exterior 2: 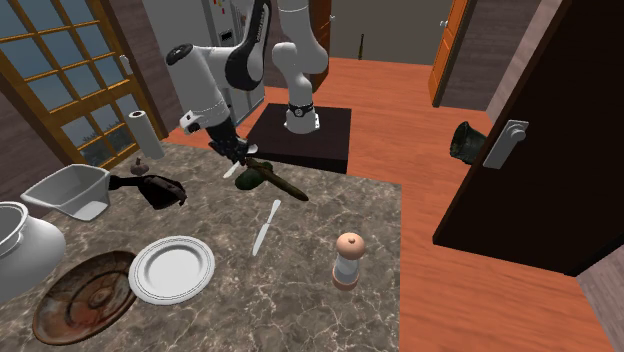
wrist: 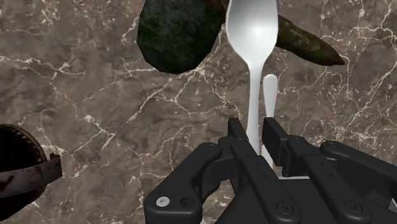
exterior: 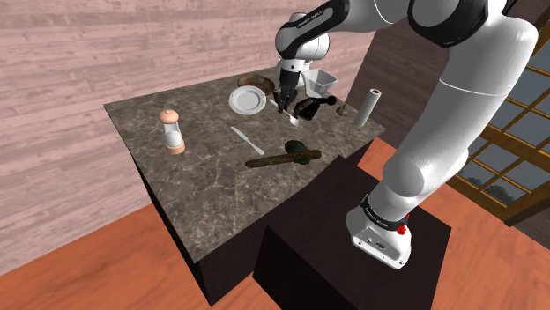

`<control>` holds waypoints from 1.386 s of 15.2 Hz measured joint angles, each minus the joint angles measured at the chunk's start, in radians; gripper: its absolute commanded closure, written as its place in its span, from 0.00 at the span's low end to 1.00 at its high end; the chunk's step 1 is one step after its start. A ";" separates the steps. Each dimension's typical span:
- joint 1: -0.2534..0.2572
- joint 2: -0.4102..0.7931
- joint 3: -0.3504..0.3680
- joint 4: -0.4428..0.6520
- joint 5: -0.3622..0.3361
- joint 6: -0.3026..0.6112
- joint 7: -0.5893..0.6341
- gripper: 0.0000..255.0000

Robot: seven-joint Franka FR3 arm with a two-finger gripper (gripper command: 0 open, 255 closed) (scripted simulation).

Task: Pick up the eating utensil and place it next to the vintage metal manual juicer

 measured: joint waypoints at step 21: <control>-0.166 0.192 -0.108 0.168 -0.017 -0.004 -0.264 1.00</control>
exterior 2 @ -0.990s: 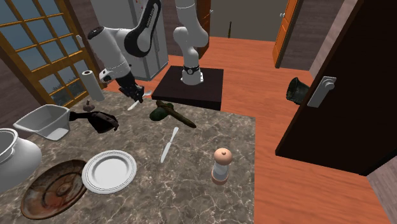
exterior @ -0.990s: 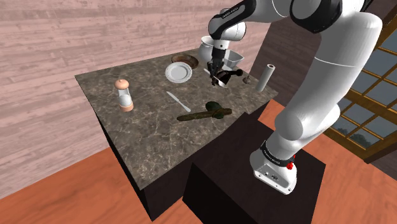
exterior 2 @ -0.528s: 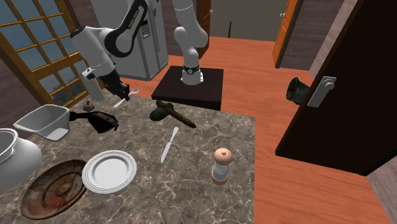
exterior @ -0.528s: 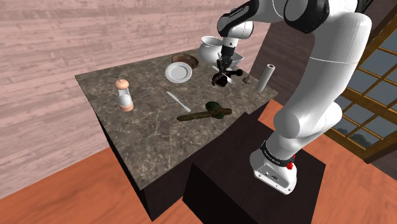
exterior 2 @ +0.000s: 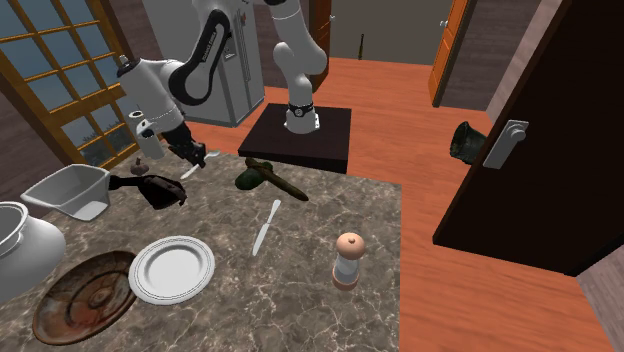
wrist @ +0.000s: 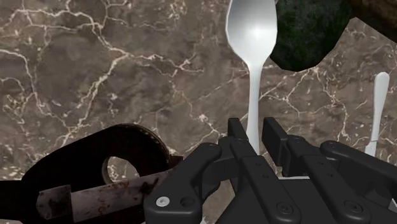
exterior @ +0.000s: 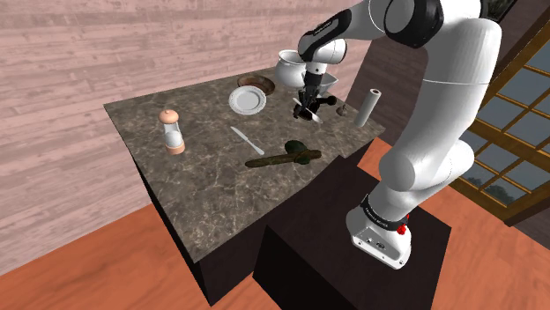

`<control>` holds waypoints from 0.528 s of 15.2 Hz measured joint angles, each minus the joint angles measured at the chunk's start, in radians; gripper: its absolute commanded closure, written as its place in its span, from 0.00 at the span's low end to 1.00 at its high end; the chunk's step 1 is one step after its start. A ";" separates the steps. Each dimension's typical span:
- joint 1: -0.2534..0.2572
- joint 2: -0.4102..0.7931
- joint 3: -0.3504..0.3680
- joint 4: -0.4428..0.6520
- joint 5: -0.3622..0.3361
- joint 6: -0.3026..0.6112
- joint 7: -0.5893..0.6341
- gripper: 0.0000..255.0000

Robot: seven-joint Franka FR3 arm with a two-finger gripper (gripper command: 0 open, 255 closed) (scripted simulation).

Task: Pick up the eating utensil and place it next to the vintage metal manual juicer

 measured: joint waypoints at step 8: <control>-0.003 0.064 0.004 -0.023 0.011 0.085 -0.014 1.00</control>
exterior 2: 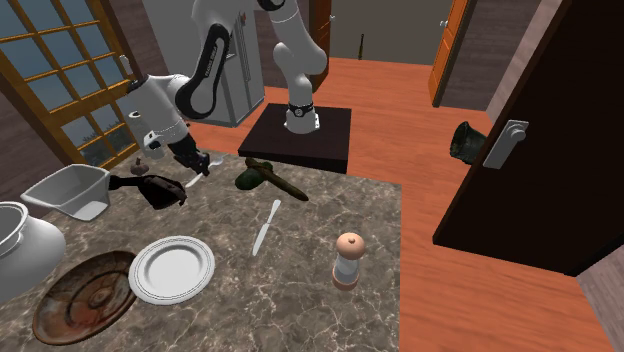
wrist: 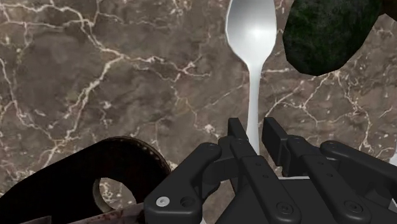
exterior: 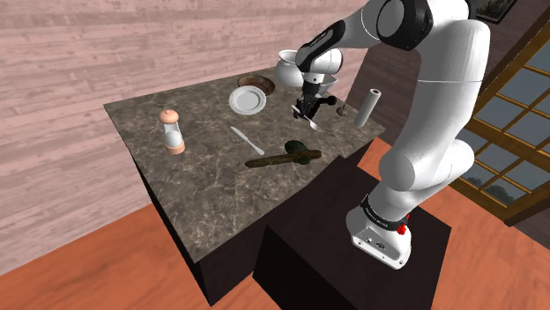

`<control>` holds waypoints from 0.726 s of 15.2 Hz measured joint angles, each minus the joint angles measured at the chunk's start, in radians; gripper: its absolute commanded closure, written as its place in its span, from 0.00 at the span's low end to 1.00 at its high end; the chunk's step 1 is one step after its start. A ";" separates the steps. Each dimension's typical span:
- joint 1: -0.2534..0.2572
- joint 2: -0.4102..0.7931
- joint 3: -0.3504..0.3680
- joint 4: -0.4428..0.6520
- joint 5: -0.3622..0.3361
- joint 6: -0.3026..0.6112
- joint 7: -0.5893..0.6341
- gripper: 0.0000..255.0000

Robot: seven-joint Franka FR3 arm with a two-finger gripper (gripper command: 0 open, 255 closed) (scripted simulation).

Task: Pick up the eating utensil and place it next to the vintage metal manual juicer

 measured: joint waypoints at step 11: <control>-0.006 0.115 0.009 0.011 0.017 0.103 -0.017 1.00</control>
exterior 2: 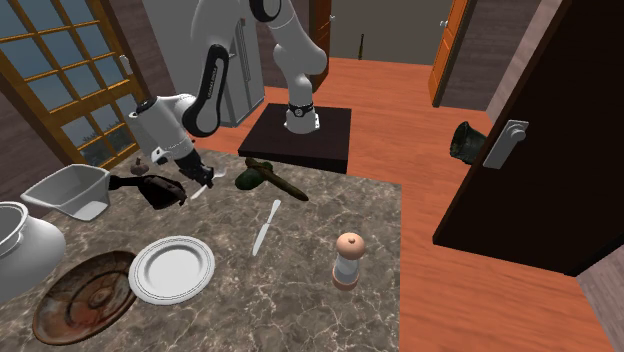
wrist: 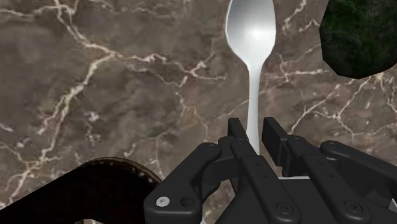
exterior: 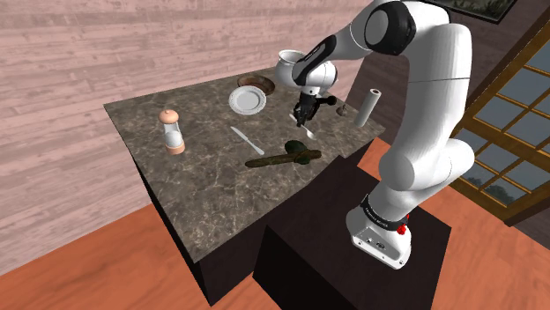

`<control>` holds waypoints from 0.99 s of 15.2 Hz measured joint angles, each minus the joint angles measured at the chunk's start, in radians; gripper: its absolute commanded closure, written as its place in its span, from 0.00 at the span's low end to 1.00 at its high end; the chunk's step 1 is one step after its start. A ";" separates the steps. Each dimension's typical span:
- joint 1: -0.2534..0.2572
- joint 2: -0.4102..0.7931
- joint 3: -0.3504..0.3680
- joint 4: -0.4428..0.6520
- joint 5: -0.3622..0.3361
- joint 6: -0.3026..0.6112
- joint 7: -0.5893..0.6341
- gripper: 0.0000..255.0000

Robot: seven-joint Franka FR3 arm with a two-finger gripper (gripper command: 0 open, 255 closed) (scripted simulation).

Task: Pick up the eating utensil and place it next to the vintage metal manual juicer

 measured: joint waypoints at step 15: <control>-0.002 0.041 0.004 0.008 0.006 0.034 -0.005 0.00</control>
